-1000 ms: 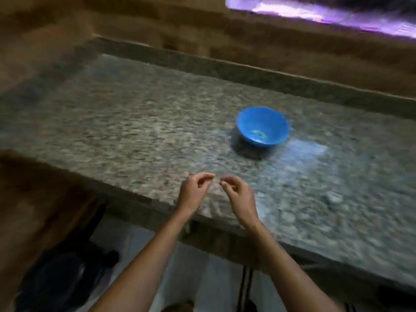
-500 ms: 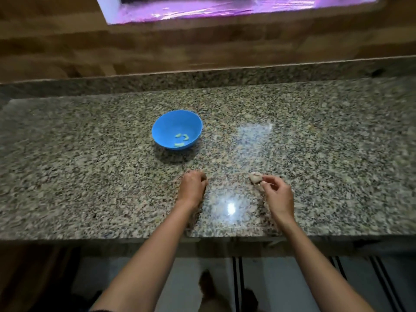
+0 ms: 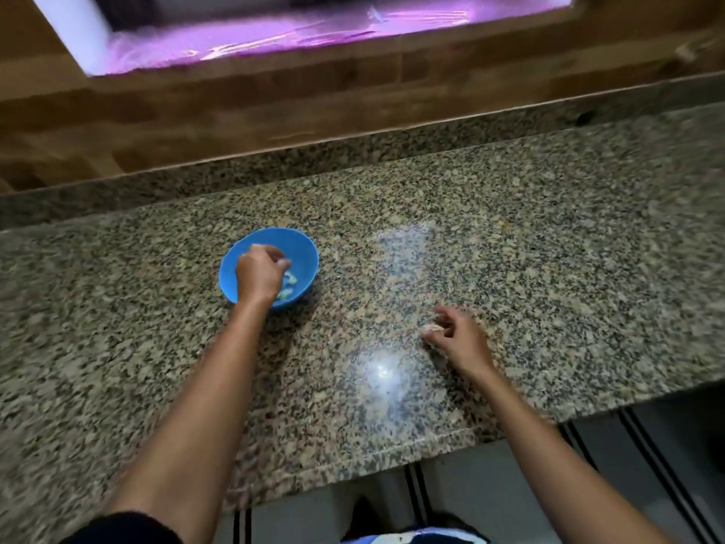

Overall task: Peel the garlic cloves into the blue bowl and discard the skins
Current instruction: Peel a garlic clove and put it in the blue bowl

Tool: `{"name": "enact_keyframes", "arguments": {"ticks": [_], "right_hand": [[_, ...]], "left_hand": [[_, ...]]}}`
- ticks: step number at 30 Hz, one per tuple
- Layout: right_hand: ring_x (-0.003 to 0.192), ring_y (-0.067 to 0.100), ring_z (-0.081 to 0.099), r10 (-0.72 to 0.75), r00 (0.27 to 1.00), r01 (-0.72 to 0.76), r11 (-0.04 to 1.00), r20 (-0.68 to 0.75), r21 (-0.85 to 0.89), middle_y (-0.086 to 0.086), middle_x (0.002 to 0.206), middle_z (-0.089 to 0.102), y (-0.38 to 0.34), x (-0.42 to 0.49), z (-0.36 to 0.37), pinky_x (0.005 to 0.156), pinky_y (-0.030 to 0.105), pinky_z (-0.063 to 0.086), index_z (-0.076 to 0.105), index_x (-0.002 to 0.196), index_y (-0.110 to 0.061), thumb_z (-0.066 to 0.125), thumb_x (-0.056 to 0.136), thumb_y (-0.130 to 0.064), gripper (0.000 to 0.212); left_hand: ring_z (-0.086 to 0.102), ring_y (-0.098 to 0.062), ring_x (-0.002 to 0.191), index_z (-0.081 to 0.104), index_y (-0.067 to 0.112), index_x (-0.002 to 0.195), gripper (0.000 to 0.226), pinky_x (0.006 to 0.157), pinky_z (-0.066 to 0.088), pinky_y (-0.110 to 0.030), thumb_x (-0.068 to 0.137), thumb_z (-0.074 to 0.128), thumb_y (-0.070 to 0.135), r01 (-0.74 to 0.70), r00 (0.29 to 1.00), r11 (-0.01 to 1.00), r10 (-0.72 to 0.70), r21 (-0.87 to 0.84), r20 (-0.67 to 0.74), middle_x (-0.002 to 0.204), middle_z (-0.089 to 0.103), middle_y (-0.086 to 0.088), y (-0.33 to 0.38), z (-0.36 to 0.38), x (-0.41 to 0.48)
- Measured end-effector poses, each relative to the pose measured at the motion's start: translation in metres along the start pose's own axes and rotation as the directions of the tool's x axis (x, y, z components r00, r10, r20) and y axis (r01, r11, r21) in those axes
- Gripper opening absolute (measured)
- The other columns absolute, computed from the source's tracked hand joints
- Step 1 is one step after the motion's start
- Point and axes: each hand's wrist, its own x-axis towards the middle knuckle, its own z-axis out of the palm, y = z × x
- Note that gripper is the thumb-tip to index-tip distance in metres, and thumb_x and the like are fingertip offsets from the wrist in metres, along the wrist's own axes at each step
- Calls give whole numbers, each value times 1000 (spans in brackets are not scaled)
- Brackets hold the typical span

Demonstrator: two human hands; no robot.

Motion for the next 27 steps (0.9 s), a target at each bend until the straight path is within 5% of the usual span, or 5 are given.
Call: {"name": "enact_keyframes", "arguments": {"ticks": [3, 5, 10, 19, 27], "right_hand": [[91, 8, 57, -10, 998, 12, 1000, -66, 23, -4, 107, 61, -3, -1, 4, 73, 13, 45, 63, 111, -12, 70, 81, -17, 31], [79, 10, 62, 121, 991, -93, 925, -53, 369, 1, 101, 65, -4, -5, 5, 63, 11, 49, 66, 104, -8, 67, 81, -12, 23], [72, 17, 70, 213, 937, -338, 357, 277, 871, 11, 86, 72, -11, -14, -1, 59, 23, 57, 63, 106, -2, 61, 80, -11, 28], [104, 23, 59, -45, 891, -412, 342, 452, 845, 13, 123, 61, -16, -12, -10, 100, 43, 43, 53, 126, -11, 50, 83, -9, 43], [102, 24, 62, -36, 895, -392, 417, 445, 820, 15, 114, 64, -21, -15, -12, 89, 43, 52, 56, 120, -10, 36, 98, -11, 30]], "left_hand": [[66, -16, 87, 70, 12, 109, 21, 73, 53, -21, 91, 60, 16, -244, 964, 957, 221, -157, -149, 103, 70, -4, 31, 5, -40], [62, -7, 88, 66, 18, 113, 24, 66, 50, -9, 90, 61, 13, -263, 936, 891, 328, -369, 124, 113, 66, 0, 47, 24, -85], [66, -8, 100, 60, 16, 124, 48, 80, 56, -24, 78, 73, 8, 47, 769, 788, 364, -614, 526, 119, 65, -3, 49, 77, -154], [67, -8, 97, 66, 18, 113, 38, 78, 56, -25, 79, 71, 2, 45, 925, 706, 238, -707, 296, 108, 70, 3, 52, 85, -164], [62, 3, 96, 64, 25, 113, 38, 78, 53, -16, 80, 72, 7, -117, 931, 749, 311, -652, 191, 110, 66, 6, 61, 81, -168]]}}
